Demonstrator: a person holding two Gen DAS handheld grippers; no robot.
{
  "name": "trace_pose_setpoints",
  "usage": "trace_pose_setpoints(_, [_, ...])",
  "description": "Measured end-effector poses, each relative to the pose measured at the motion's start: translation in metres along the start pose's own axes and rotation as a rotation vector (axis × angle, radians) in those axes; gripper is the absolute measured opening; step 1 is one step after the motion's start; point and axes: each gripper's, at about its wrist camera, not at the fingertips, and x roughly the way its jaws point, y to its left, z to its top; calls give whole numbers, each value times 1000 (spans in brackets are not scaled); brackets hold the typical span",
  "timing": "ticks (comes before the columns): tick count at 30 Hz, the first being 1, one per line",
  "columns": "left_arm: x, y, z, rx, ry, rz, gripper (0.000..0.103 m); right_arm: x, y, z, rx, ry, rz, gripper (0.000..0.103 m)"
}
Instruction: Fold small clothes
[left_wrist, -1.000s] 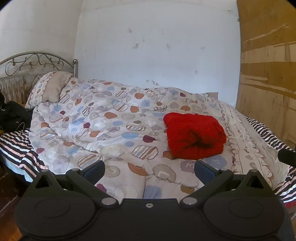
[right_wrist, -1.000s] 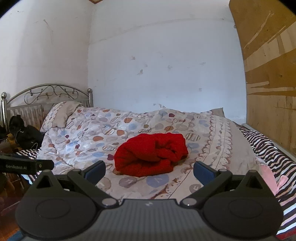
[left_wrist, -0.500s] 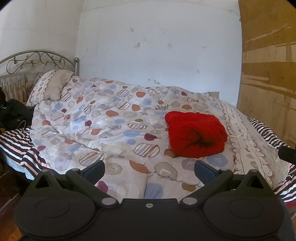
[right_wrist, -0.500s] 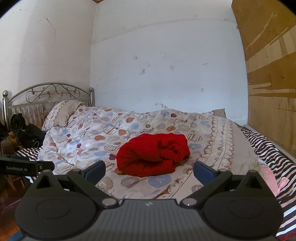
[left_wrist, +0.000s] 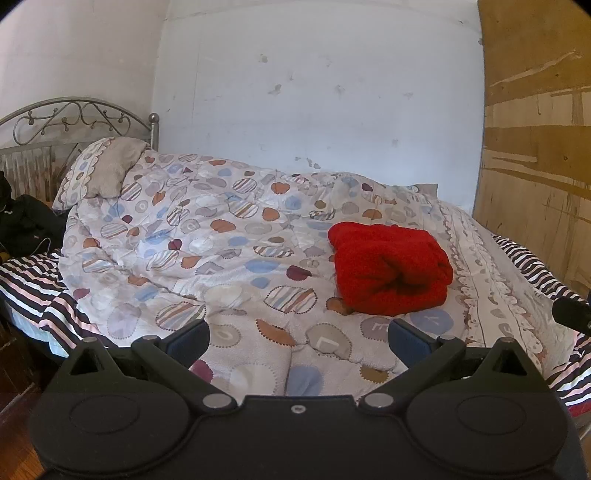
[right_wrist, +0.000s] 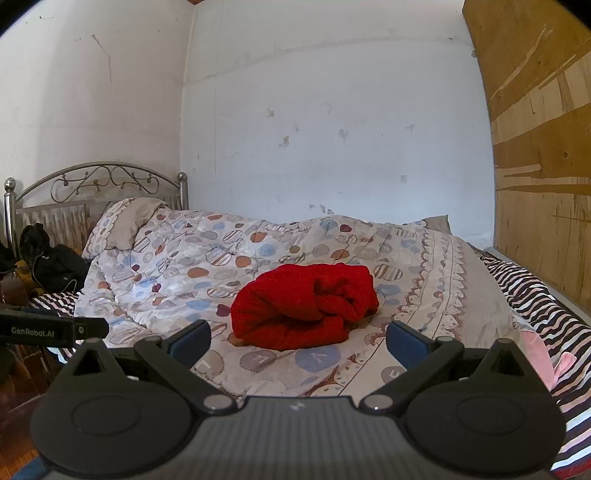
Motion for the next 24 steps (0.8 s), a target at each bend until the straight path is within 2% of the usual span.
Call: trace_pose_setpoints(24, [-6,-6,3,14,-12,0,102,-1,-1,1,-7,1,-5,103])
